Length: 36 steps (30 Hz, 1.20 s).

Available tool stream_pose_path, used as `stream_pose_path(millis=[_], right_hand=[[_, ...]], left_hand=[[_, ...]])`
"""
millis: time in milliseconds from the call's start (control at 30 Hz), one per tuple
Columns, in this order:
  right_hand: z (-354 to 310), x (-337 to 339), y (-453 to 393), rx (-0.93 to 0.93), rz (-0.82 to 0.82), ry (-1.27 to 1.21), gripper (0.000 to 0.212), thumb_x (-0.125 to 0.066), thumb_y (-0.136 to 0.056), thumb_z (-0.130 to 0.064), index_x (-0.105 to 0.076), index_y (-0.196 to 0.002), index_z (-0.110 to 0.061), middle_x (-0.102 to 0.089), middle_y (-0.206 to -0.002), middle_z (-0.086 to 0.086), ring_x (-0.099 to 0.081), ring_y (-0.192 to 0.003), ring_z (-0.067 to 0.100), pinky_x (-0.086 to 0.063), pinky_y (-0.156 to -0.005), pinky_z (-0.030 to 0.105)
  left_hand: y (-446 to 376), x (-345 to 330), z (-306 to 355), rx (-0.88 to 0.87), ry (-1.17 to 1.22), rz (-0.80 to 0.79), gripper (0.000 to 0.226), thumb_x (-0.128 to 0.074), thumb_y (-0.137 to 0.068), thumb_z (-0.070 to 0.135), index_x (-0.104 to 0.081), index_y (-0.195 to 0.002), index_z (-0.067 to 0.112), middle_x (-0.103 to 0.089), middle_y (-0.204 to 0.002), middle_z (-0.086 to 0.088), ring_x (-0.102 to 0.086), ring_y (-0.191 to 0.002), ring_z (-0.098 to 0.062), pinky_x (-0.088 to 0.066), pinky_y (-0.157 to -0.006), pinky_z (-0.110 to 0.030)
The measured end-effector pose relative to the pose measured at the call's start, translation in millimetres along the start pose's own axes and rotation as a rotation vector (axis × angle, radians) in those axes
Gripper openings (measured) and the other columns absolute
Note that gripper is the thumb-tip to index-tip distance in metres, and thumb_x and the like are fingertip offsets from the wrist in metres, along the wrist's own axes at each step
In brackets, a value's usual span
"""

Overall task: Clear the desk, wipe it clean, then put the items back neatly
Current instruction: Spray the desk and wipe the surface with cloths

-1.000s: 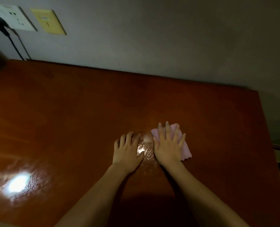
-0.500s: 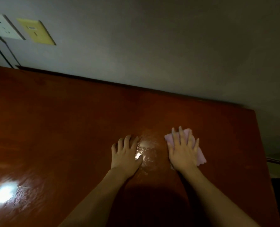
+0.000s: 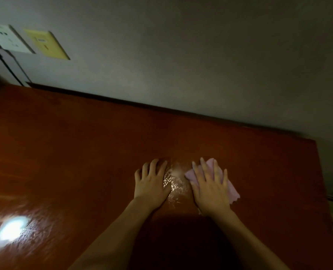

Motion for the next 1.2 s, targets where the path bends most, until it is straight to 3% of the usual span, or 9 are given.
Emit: stream_pose_path(millis=[67, 300, 467, 567, 633, 800, 933, 1067, 1200], right_hand=[[22, 9, -10, -0.063, 0.045, -0.011, 0.076, 0.021, -0.080, -0.060, 0.009, -0.149, -0.030, 0.019, -0.155, -0.003, 0.025, -0.139, 0.026, 0.013, -0.110, 0.051], [24, 47, -94, -0.305, 0.143, -0.100, 0.059, -0.014, -0.100, -0.046, 0.003, -0.152, -0.023, 0.008, -0.160, 0.005, 0.014, -0.144, 0.035, 0.002, -0.115, 0.058], [-22, 49, -118, -0.028, 0.122, -0.008, 0.059, -0.010, -0.099, -0.049, 0.006, -0.151, -0.025, 0.011, -0.160, 0.003, 0.017, -0.144, 0.035, 0.007, -0.113, 0.055], [-17, 42, -99, 0.169, 0.104, 0.057, 0.064, 0.002, -0.092, -0.053, 0.004, -0.151, -0.027, 0.007, -0.160, 0.000, 0.023, -0.141, 0.029, 0.014, -0.110, 0.051], [0, 38, -86, 0.200, 0.080, 0.051, 0.068, 0.006, -0.087, -0.055, 0.004, -0.151, -0.029, 0.009, -0.159, -0.003, 0.025, -0.139, 0.026, 0.016, -0.110, 0.048], [49, 48, -91, -0.131, 0.154, -0.024, 0.059, -0.012, -0.098, -0.049, 0.001, -0.152, -0.028, 0.008, -0.160, 0.000, 0.013, -0.145, 0.030, 0.007, -0.114, 0.051], [43, 63, -131, -0.311, 0.193, -0.139, 0.060, -0.018, -0.101, -0.045, -0.001, -0.153, -0.022, 0.006, -0.160, 0.005, 0.013, -0.145, 0.035, 0.004, -0.115, 0.058], [2, 68, -155, -0.095, 0.185, -0.062, 0.059, -0.019, -0.101, -0.044, -0.001, -0.152, -0.022, 0.003, -0.160, 0.006, 0.010, -0.145, 0.036, 0.004, -0.113, 0.058], [-7, 55, -127, 0.084, 0.159, -0.016, 0.058, -0.018, -0.101, -0.044, 0.001, -0.152, -0.024, 0.006, -0.160, 0.003, 0.017, -0.144, 0.033, 0.011, -0.112, 0.054]], left_hand=[[-5, 1, 3, -0.003, 0.003, -0.003, 0.072, -0.036, -0.093, 0.055, -0.002, -0.151, 0.029, -0.003, -0.155, 0.000, -0.005, -0.142, -0.024, -0.010, -0.114, -0.046], [-28, 10, 5, -0.061, 0.004, 0.028, 0.071, -0.037, -0.092, 0.055, -0.006, -0.151, 0.029, -0.006, -0.155, 0.001, -0.006, -0.141, -0.023, -0.010, -0.113, -0.044], [-41, 14, 4, -0.078, -0.012, 0.030, 0.070, -0.036, -0.092, 0.055, -0.007, -0.151, 0.029, -0.008, -0.155, 0.000, -0.009, -0.140, -0.023, -0.012, -0.112, -0.044], [-47, 16, 7, -0.063, -0.020, 0.036, 0.070, -0.035, -0.092, 0.055, -0.007, -0.151, 0.029, -0.007, -0.155, 0.000, -0.009, -0.140, -0.023, -0.013, -0.111, -0.044], [-53, 19, 11, -0.071, -0.025, 0.036, 0.070, -0.036, -0.092, 0.055, -0.007, -0.151, 0.029, -0.007, -0.155, 0.000, -0.009, -0.140, -0.023, -0.013, -0.111, -0.043], [-65, 21, 17, -0.075, -0.031, 0.057, 0.070, -0.034, -0.093, 0.055, -0.006, -0.151, 0.028, -0.006, -0.155, 0.000, -0.008, -0.141, -0.023, -0.012, -0.113, -0.045], [-62, 19, 19, -0.063, -0.012, 0.059, 0.070, -0.035, -0.093, 0.054, -0.007, -0.151, 0.028, -0.007, -0.155, 0.000, -0.007, -0.141, -0.023, -0.011, -0.113, -0.045], [-65, 23, 18, -0.084, -0.046, 0.041, 0.071, -0.036, -0.093, 0.055, -0.006, -0.151, 0.027, -0.007, -0.155, 0.000, -0.009, -0.140, -0.024, -0.015, -0.111, -0.042], [-61, 25, 24, -0.059, -0.046, 0.004, 0.071, -0.037, -0.093, 0.053, -0.007, -0.151, 0.025, -0.007, -0.155, -0.002, -0.011, -0.139, -0.024, -0.017, -0.110, -0.041]])
Point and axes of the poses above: each hand's wrist, its own y-axis away from the middle knuckle, its own x-axis out of the back of the hand, z = x × y, the point moved 5 cm from there along -y, towards the middle knuckle
